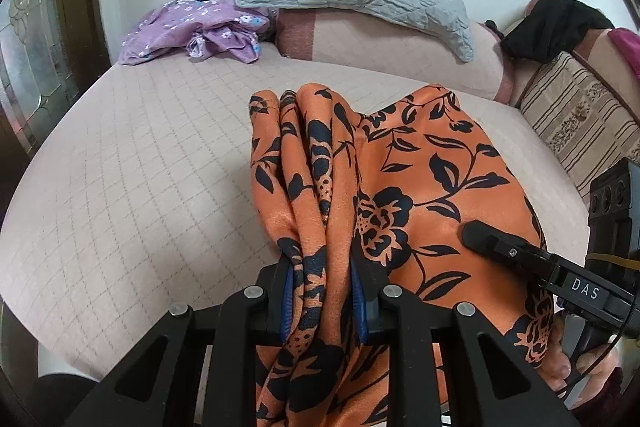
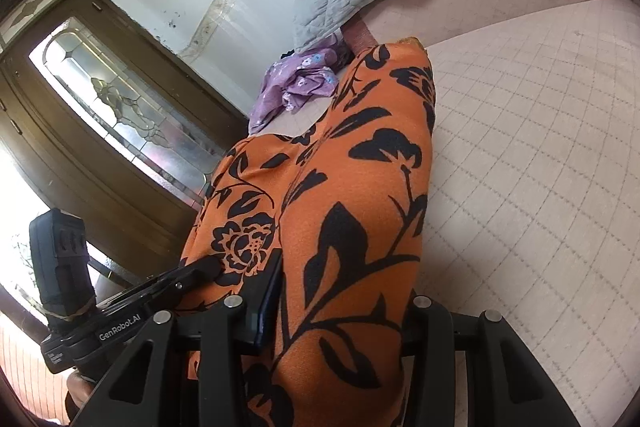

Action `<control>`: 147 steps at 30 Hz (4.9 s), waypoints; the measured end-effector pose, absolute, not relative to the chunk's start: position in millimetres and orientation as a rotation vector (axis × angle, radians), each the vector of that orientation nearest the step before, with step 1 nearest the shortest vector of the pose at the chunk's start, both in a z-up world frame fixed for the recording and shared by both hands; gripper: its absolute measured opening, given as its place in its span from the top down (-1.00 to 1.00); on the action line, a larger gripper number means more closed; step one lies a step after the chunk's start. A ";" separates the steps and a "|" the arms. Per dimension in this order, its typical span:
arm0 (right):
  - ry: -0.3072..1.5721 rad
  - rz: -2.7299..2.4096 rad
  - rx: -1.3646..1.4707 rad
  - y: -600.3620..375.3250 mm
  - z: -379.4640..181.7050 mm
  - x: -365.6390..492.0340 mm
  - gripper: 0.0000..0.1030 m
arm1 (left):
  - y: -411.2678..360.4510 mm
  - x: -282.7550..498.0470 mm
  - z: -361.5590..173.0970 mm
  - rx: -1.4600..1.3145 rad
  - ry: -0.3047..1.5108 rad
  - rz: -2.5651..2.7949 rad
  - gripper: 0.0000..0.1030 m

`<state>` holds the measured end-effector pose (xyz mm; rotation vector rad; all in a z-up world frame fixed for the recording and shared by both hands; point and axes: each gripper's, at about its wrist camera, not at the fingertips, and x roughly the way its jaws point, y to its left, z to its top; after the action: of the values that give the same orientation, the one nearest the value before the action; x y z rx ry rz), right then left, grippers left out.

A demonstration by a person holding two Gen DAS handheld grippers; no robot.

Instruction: Fold small clothes

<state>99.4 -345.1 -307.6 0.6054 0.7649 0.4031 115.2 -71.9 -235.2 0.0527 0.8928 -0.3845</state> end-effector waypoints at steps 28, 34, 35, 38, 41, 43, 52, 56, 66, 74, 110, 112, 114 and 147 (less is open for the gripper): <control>0.932 0.237 0.769 -352.1 -386.1 95.7 -0.19 | -43.1 132.6 -310.9 0.055 0.949 -0.271 -0.34; 0.922 0.143 0.744 -349.9 -376.8 58.5 -0.27 | -36.0 120.2 -309.3 0.074 0.937 -0.277 -0.40; 0.926 0.136 0.755 -351.0 -377.6 51.5 -0.27 | -34.7 117.4 -309.9 0.076 0.937 -0.274 -0.40; 0.932 0.117 0.770 -352.1 -380.6 33.7 -0.27 | -32.3 110.4 -314.8 0.084 0.918 -0.258 -0.47; 0.929 0.087 0.699 -343.5 -378.3 24.5 -0.27 | -33.2 109.1 -321.0 0.110 0.901 -0.242 -0.57; 0.925 0.072 0.659 -339.2 -375.8 23.0 -0.27 | -32.6 110.9 -321.7 0.107 0.912 -0.236 -0.60; 0.831 0.054 0.639 -348.0 -331.3 4.8 -0.30 | -37.4 86.4 -261.8 0.186 0.823 -0.195 -0.59; 0.700 0.054 0.564 -349.7 -283.3 -17.5 -0.29 | -39.9 66.9 -222.7 0.212 0.712 -0.180 -0.59; 0.485 0.073 0.358 -316.1 -179.7 -60.3 -0.33 | -41.8 26.2 -137.7 0.251 0.550 -0.109 -0.86; 0.469 0.000 0.291 -305.2 -144.2 -75.1 -0.33 | -31.5 -4.1 -83.3 0.203 0.447 -0.119 -0.94; 0.367 -0.135 0.114 -275.8 -103.1 -97.0 -0.43 | -25.3 -39.7 -28.8 0.160 0.340 -0.114 -0.97; 0.365 -0.138 0.107 -274.6 -102.3 -97.1 -0.43 | -23.7 -37.5 -28.5 0.161 0.343 -0.118 -0.97; 0.366 -0.139 0.105 -273.2 -101.9 -96.8 -0.43 | -23.2 -37.0 -28.9 0.164 0.346 -0.121 -0.97; 0.407 -0.132 0.083 -258.6 -106.6 -74.5 -0.43 | -12.9 -16.5 -37.5 0.158 0.384 -0.136 -0.97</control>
<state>-74.5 -258.6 -106.6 0.0830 0.4067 -0.1322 -16.5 -12.9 -37.5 0.1577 0.3842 -0.1363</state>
